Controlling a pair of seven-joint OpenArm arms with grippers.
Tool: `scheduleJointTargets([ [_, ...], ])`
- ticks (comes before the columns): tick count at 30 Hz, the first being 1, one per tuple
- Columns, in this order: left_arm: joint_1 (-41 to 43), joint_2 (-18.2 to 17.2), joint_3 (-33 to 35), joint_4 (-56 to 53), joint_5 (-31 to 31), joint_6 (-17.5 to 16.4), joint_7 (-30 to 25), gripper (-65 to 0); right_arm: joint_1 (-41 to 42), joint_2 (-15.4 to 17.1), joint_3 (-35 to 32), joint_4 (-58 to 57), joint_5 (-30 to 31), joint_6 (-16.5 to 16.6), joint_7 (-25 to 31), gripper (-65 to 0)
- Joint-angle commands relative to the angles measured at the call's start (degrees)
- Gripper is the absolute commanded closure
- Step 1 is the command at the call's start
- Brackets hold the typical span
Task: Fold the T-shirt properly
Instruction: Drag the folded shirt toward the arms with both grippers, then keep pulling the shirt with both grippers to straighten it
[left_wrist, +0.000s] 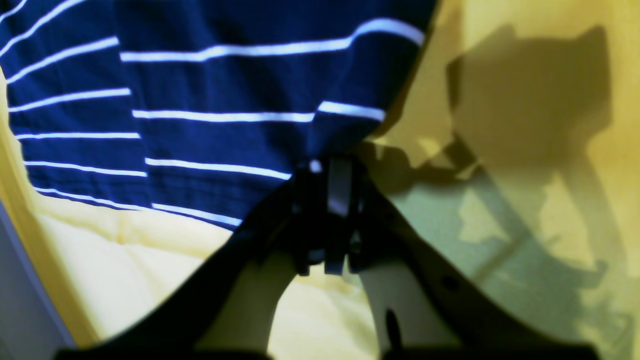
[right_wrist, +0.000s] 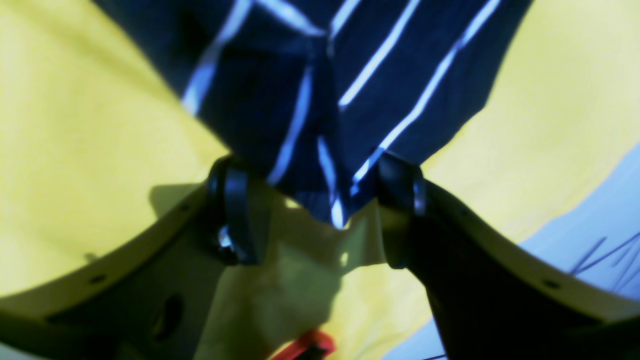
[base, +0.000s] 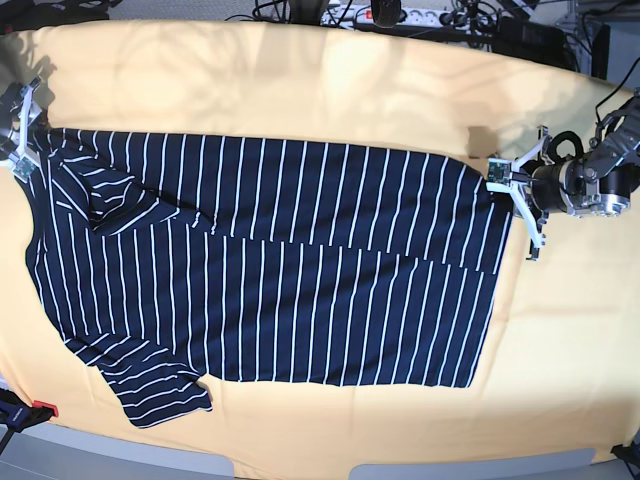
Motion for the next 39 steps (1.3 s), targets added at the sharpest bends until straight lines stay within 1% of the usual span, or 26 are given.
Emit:
scheduleJointTargets([
  [1,-1.11,-1.29,-0.66,0.81,-0.33,0.22,-0.48,0.0,0.24,0.22,0.59,0.04,-2.32,-1.68,1.6,-34.0],
  [4,-1.14,-1.29,-0.66,1.03,-0.33,0.22,-0.5,0.0,0.24,-1.66,0.59,0.04,-6.32,-4.15,3.65,-34.0],
  [7,-1.14,-1.29,-0.66,1.16,-0.31,0.22,-0.48,0.0,0.24,-1.81,0.55,0.04,-8.22,-4.66,4.7,-34.0],
  [9,-1.11,-1.31,-0.66,1.16,-0.31,0.22,-0.46,0.0,0.24,-1.81,0.55,0.04,-9.9,-7.17,4.85,-33.6],
  [10,-1.14,-1.31,-0.66,1.16,-0.31,0.22,-0.46,0.0,0.24,-1.77,0.55,0.04,-10.32,-8.35,4.85,-31.0],
  [11,-1.14,-1.31,-0.66,1.16,-0.31,0.22,-0.48,0.0,0.24,-1.64,0.55,0.04,-10.88,-9.11,4.81,-26.5],
  [12,-1.16,-1.31,-0.66,1.18,-0.31,0.22,-0.48,0.0,0.24,-1.6,0.55,0.04,-10.91,-9.11,4.61,-19.4],
  [14,-1.31,-1.49,-0.66,1.25,-0.31,0.22,-0.48,0.0,0.26,-1.46,0.55,0.07,-10.88,-9.07,3.15,-3.0],
  [15,-1.42,-1.66,-0.68,1.33,-0.33,0.2,-0.48,0.0,0.42,-1.46,0.55,0.13,-10.75,-9.05,2.08,0.0],
  [18,-1.4,-3.37,-0.68,2.95,-0.33,0.2,-0.5,0.0,0.39,-1.29,0.57,0.26,-10.64,-9.07,-1.05,0.0],
  [21,-1.42,-5.88,-0.66,5.64,-0.33,0.22,-0.5,0.0,0.37,-0.5,0.57,0.94,-10.16,-8.94,-2.67,0.0],
  [23,-1.42,-7.45,-0.68,7.43,-0.35,0.2,-0.48,0.0,0.37,0.59,0.57,1.62,-7.37,-7.41,-4.9,0.0],
  [25,-1.4,-9.03,-0.68,8.92,-1.42,-0.09,-0.48,0.0,0.24,1.84,0.57,2.4,-3.5,-4.85,-7.8,0.0],
  [26,-1.42,-9.92,-0.68,9.62,-2.47,-0.72,-0.48,0.0,0.04,2.54,0.59,2.89,-1.86,-3.87,-9.05,0.0],
  [28,-1.4,-11.47,-0.66,10.8,-3.89,-3.26,-0.5,0.0,-0.24,3.56,0.59,3.63,1.33,-2.36,-11.76,0.0],
  [33,-1.33,-14.82,-0.66,12.39,-8.07,-3.33,-0.52,0.0,-0.24,4.79,0.61,3.85,10.25,2.29,-20.59,0.0],
  [39,-1.25,-17.79,-0.66,13.88,-11.26,-3.33,-0.52,0.0,-0.24,8.44,0.61,3.82,25.35,2.48,-32.04,0.0],
])
